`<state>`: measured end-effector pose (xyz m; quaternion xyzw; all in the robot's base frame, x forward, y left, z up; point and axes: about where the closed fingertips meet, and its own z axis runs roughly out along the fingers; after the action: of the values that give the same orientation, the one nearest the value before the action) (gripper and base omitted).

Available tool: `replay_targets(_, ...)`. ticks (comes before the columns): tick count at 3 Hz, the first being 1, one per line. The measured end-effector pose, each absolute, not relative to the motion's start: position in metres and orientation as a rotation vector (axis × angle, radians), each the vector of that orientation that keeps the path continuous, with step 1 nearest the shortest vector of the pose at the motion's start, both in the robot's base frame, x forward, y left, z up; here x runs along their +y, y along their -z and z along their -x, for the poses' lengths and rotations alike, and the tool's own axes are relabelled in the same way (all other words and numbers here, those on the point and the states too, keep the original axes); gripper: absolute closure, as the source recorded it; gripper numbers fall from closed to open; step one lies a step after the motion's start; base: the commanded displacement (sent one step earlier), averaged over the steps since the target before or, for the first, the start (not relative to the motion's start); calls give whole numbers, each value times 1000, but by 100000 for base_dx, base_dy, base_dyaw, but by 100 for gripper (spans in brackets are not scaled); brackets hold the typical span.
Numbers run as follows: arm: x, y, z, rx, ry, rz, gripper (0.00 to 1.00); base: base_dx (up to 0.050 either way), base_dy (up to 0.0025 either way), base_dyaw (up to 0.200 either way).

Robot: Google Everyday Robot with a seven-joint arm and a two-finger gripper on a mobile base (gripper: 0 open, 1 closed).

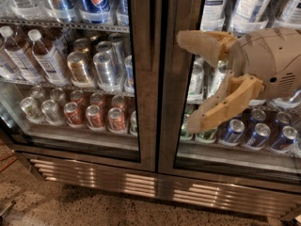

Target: Open left fridge door

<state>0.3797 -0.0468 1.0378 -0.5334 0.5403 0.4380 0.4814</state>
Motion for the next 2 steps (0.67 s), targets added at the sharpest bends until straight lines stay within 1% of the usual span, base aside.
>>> replay_targets(2, -42, -1025, -389, 1352, -1089, 1295, 0, 0, 0, 0)
